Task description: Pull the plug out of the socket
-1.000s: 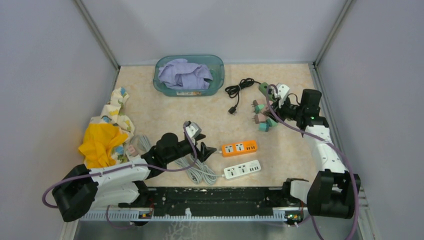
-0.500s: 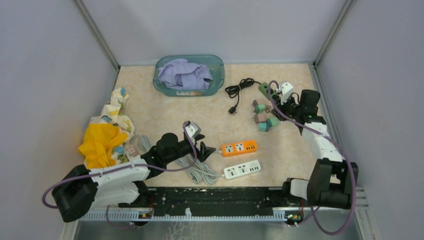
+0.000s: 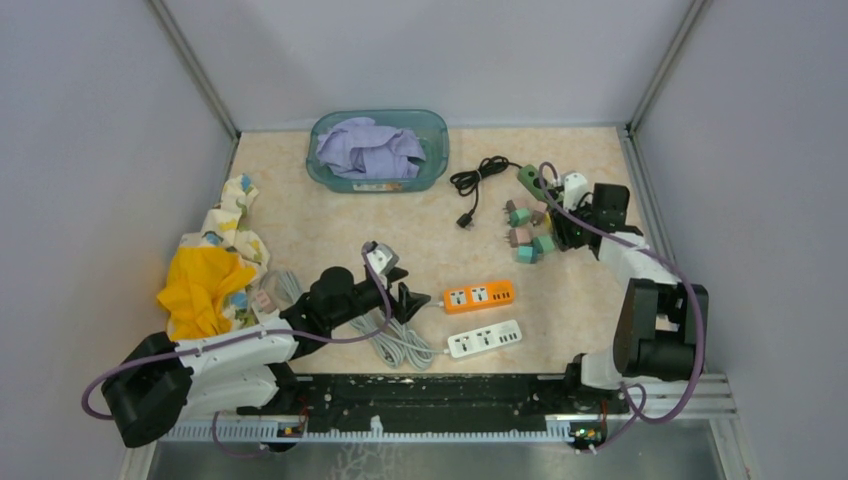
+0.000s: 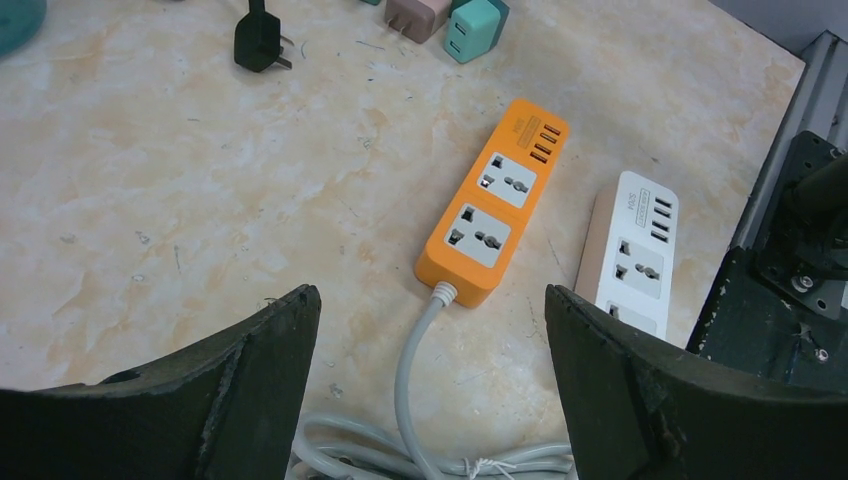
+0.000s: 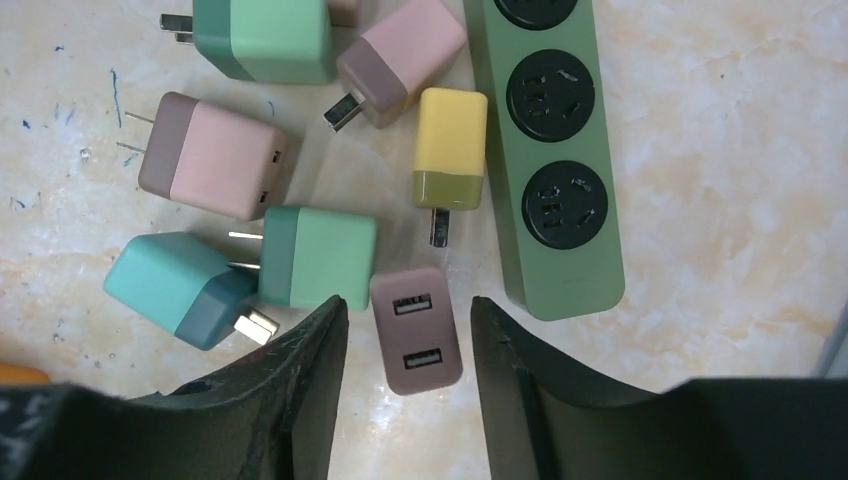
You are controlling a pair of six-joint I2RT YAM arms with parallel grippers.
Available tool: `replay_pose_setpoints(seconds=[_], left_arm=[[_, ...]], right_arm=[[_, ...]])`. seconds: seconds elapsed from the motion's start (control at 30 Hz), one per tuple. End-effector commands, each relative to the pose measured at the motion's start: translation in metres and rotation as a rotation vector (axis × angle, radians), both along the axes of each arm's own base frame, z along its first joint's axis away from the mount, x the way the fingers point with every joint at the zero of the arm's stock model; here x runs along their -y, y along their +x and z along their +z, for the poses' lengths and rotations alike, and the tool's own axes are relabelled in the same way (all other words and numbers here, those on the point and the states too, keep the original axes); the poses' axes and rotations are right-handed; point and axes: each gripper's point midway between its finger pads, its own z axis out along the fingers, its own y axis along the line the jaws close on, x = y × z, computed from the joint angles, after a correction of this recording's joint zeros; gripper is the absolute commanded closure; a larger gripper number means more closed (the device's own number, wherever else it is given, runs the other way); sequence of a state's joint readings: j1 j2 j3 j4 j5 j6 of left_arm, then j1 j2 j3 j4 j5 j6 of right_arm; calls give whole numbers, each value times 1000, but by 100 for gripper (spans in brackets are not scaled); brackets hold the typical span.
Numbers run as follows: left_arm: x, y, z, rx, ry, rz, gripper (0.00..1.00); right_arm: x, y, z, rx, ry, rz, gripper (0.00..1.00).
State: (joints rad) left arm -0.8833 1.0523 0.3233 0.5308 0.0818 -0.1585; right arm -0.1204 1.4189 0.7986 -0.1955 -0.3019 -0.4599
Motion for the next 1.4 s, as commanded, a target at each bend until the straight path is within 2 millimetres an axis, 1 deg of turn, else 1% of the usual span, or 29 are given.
replay_pose_setpoints(seconds=[0.0,0.1,0.23,0.33,0.43,0.5,0.57,0.6,0.63,0.73,0.77,0.83,0.9,1.0,1.07,1.2,1.3,1.37], left_arm=[[-3,0,2,-27,-36,20,12],[-3,0,7,-48,-69,37,12],[-9,3,11,-99,-127,104,1],[-17,6,12,-155,-178,175,0],[-29,11,8,-230,-207,282,0],[-35,13,7,-251,-196,317,0],[-43,16,4,-283,-188,385,0],[-51,21,1,-306,-182,449,0],[-62,25,-6,-346,-171,537,0],[-99,34,-23,-445,-111,823,3],[-111,34,-28,-470,-82,913,8],[-138,33,-35,-476,4,1075,21],[-160,33,-38,-450,74,1202,26],[-185,37,-38,-379,151,1311,30],[-197,41,-37,-369,163,1358,30],[-224,45,-39,-402,143,1442,33],[-241,46,-40,-418,117,1478,40],[-255,44,-42,-428,97,1517,40]], right_arm=[[7,22,31,88,-8,-31,48],[4,22,39,111,1,-24,43],[-1,22,56,157,19,-7,43],[-11,19,71,198,45,45,43],[-34,9,85,229,100,180,43],[-58,-7,93,239,159,334,43],[-73,-19,101,266,198,429,43],[-77,-22,104,277,210,456,43],[-81,-25,106,288,219,475,43],[-83,-28,110,300,227,491,43],[-84,-28,111,299,228,492,43],[-84,-29,112,299,233,496,43],[-86,-30,113,298,240,504,43],[-89,-32,115,301,250,515,43],[-90,-33,116,304,258,522,43],[-93,-34,115,301,262,531,43],[-95,-34,115,301,259,537,43],[-96,-34,115,301,259,539,43]])
